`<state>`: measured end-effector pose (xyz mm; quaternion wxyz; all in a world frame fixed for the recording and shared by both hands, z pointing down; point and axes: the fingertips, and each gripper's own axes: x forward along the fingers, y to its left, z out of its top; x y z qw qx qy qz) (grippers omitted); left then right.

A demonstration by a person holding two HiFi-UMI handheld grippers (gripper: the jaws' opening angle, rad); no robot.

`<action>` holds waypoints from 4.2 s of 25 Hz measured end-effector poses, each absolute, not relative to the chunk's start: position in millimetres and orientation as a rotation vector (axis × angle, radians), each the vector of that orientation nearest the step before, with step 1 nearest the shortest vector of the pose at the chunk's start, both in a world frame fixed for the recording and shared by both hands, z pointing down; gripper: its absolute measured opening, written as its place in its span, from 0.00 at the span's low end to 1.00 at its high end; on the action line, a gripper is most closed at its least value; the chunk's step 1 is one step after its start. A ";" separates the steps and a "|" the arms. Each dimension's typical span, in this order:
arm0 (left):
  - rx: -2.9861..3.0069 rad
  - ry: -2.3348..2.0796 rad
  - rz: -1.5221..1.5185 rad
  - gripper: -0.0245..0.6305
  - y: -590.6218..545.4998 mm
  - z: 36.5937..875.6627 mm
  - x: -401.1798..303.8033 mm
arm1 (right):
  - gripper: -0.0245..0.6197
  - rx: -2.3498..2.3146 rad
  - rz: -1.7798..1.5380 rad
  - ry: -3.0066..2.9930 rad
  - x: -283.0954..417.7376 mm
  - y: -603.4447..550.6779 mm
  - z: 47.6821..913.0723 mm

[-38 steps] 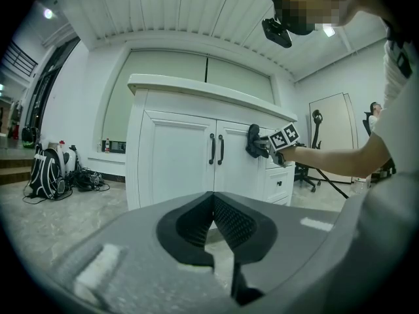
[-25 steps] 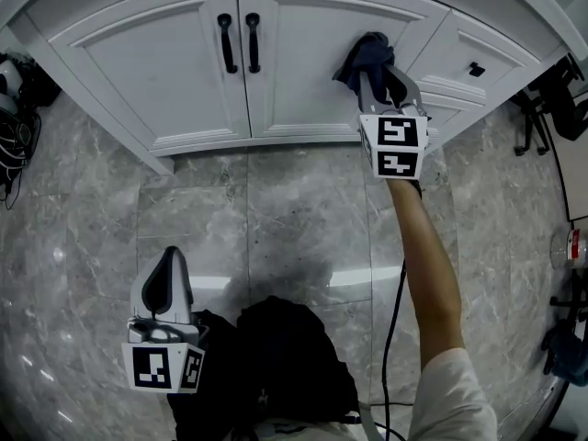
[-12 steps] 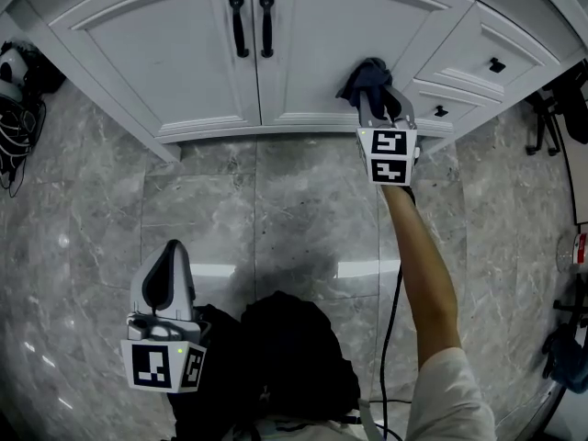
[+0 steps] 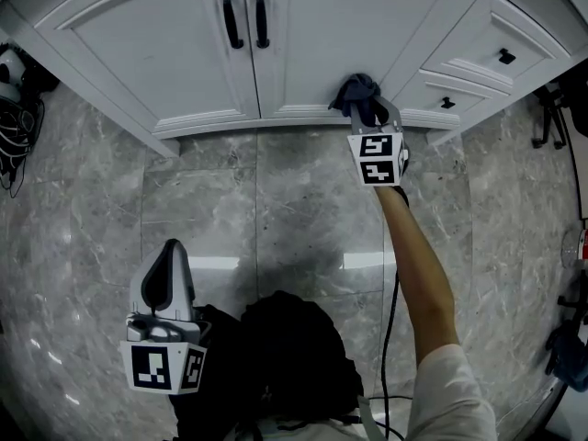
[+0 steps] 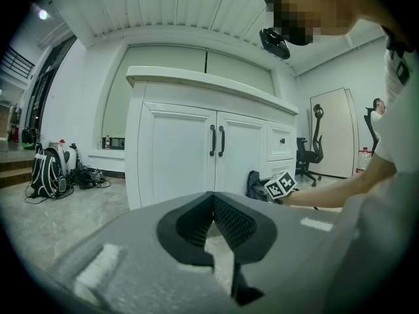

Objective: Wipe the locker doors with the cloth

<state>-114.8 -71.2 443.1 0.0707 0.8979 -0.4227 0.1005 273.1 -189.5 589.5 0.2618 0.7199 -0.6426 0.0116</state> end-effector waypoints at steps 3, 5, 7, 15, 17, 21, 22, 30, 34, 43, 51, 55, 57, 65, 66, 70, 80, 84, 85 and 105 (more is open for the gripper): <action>2.701 -1.263 0.305 0.04 -71.9 445.4 -112.4 | 0.17 1.919 0.063 -1.734 273.7 -188.3 608.6; 2.701 -1.254 0.308 0.04 -72.2 447.1 -111.2 | 0.17 1.897 0.080 -1.727 274.4 -187.3 620.8; 2.700 -1.248 0.309 0.04 -72.8 447.8 -110.6 | 0.17 1.875 0.099 -1.716 277.3 -185.0 631.3; 2.709 -1.224 0.304 0.04 -72.6 448.3 -101.7 | 0.17 1.854 0.114 -1.687 292.4 -175.4 642.0; 2.720 -1.194 0.297 0.04 -70.1 448.4 -92.3 | 0.17 1.867 0.127 -1.677 297.9 -171.3 642.9; 2.736 -1.145 0.284 0.04 -65.7 449.3 -71.1 | 0.17 1.885 0.148 -1.665 311.3 -163.7 642.8; 2.742 -1.130 0.282 0.04 -64.5 449.4 -65.1 | 0.17 1.889 0.148 -1.663 315.0 -162.0 641.6; 2.786 -1.032 0.252 0.04 -56.3 444.8 -27.4 | 0.17 1.914 0.132 -1.647 334.0 -153.4 631.4; 2.812 -0.985 0.234 0.04 -52.6 441.0 -13.1 | 0.17 1.935 0.139 -1.640 342.2 -151.1 625.6; 2.804 -0.940 0.211 0.04 -47.5 440.4 -1.6 | 0.17 1.954 0.099 -1.648 348.8 -149.3 582.8; 2.836 -0.872 0.196 0.04 -46.4 432.9 22.8 | 0.17 1.976 -0.022 -1.651 351.9 -151.9 510.9; 2.863 -0.834 0.182 0.04 -45.0 428.0 39.2 | 0.17 2.001 -0.066 -1.665 353.5 -149.6 480.5; 2.873 -0.824 0.164 0.04 -45.2 423.2 46.8 | 0.17 2.022 -0.089 -1.672 356.3 -149.4 464.1; 2.929 -0.809 0.117 0.04 -38.9 398.8 57.4 | 0.17 2.068 -0.213 -1.681 360.1 -152.0 403.1; 2.932 -0.809 0.113 0.04 -38.4 396.4 56.9 | 0.17 2.073 -0.234 -1.678 361.1 -152.2 395.4; 2.933 -0.814 0.097 0.04 -37.5 390.7 54.1 | 0.17 2.065 -0.317 -1.669 358.3 -152.0 365.6; 2.922 -0.817 0.078 0.04 -36.0 390.4 50.0 | 0.17 2.067 -0.435 -1.576 387.5 -139.3 327.4; 2.920 -0.822 0.087 0.04 -37.1 391.4 48.0 | 0.17 2.138 -0.394 -1.535 413.5 -132.0 326.4; 2.919 -0.825 0.088 0.04 -37.3 392.0 47.6 | 0.17 2.160 -0.383 -1.534 419.8 -131.3 327.7; 2.892 -0.836 0.138 0.04 -44.7 410.3 47.4 | 0.16 2.190 -0.264 -1.556 417.5 -126.2 433.3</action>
